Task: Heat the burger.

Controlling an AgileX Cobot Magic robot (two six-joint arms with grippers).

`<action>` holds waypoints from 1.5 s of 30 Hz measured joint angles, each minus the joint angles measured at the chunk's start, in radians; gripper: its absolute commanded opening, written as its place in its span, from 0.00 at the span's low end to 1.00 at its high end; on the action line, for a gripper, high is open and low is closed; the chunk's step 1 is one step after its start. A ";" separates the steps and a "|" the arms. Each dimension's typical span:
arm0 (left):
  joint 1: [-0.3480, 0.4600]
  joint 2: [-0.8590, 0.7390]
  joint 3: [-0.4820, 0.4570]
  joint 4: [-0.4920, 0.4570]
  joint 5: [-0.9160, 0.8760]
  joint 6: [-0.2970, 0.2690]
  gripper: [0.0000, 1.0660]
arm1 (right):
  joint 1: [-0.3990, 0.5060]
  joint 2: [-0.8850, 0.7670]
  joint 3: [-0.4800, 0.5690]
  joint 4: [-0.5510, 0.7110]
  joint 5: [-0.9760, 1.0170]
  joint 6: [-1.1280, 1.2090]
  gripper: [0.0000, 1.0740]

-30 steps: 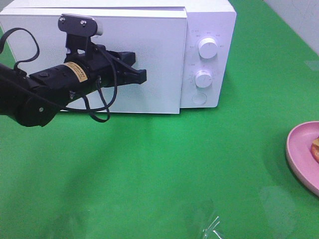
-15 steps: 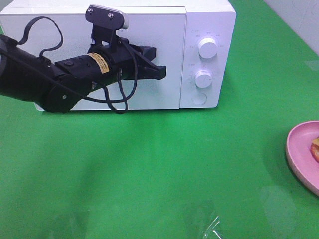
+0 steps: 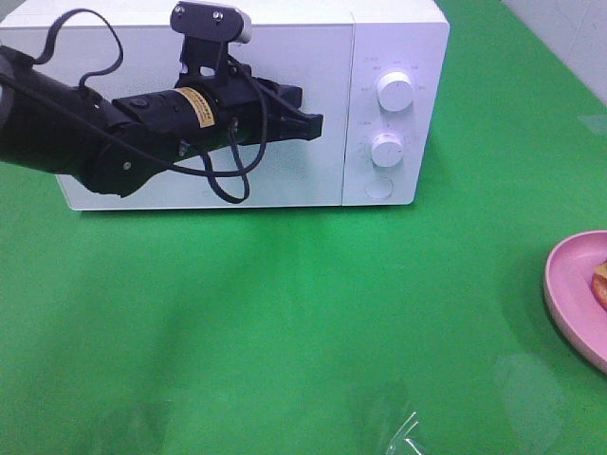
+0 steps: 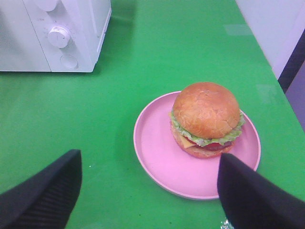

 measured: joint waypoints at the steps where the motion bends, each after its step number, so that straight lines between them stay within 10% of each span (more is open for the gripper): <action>1: 0.000 0.000 0.000 0.000 0.000 0.000 0.00 | 0.000 0.000 0.000 0.000 0.000 0.000 0.70; 6: -0.022 -0.066 0.015 0.003 0.180 -0.040 0.16 | 0.000 0.000 0.000 0.000 0.000 0.000 0.70; 14: -0.095 -0.143 0.024 -0.002 0.435 -0.042 0.91 | 0.000 0.000 0.000 0.000 0.000 0.000 0.70; 35: -0.152 -0.339 0.024 -0.173 1.275 -0.046 0.94 | 0.000 0.000 0.000 0.000 0.000 0.000 0.70; 45: 0.021 -0.463 0.025 -0.191 1.482 0.019 0.94 | 0.000 0.000 0.000 0.000 0.000 0.000 0.70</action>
